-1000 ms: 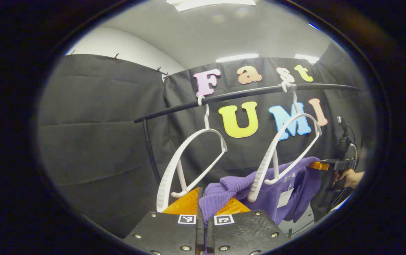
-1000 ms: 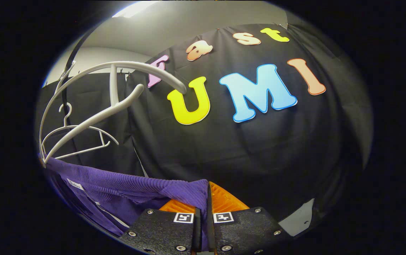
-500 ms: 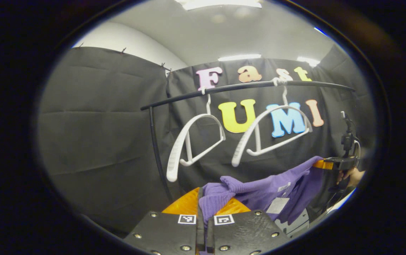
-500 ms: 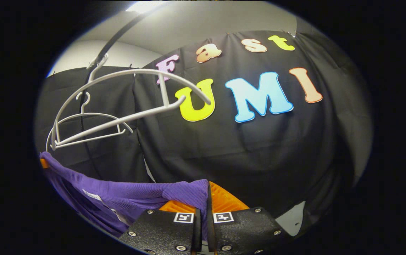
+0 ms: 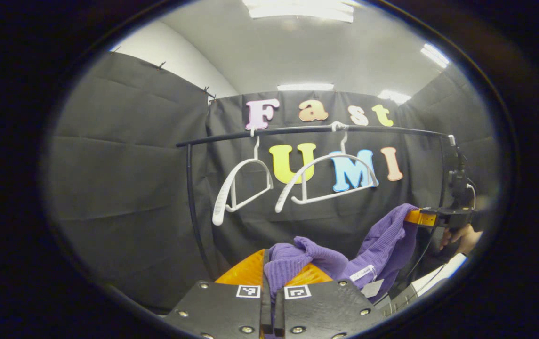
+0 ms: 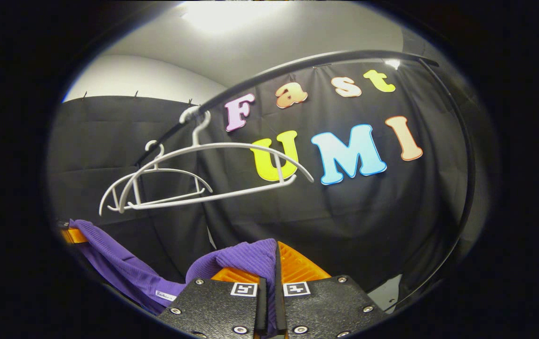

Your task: Grasp the clothes on the hanger with both hands and then place them into the laundry hamper below.

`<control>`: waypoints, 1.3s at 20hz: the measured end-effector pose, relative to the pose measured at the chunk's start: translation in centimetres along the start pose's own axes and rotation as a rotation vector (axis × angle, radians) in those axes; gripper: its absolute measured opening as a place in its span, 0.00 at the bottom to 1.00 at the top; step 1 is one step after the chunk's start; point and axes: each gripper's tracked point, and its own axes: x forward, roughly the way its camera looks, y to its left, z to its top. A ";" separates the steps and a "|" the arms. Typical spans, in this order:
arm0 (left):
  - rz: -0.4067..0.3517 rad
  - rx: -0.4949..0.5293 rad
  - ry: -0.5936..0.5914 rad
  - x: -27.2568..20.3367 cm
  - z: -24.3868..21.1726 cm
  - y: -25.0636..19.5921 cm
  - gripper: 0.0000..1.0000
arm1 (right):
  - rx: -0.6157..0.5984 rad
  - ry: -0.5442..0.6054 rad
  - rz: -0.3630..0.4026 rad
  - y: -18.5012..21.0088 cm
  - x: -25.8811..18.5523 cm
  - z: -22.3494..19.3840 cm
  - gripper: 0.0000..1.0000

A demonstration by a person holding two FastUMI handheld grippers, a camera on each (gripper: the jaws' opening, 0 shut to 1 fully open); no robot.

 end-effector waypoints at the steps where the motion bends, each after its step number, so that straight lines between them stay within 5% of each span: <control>1: -0.015 -0.007 -0.008 -0.5 0.1 -0.3 0.08 | -0.006 -0.011 0.002 0.8 -1.2 0.5 0.06; 3: -0.044 -0.019 -0.019 -1.6 0.4 -0.9 0.00 | -0.005 -0.026 0.009 2.5 -3.3 1.0 0.06; 15: -0.240 -0.081 -0.015 -6.0 -3.3 -7.7 0.00 | -0.032 0.055 0.061 11.6 -12.3 -4.0 0.06; 26: -0.226 -0.108 0.169 -5.7 -15.3 -10.5 0.03 | -0.109 0.245 0.008 11.3 -14.6 -16.0 0.07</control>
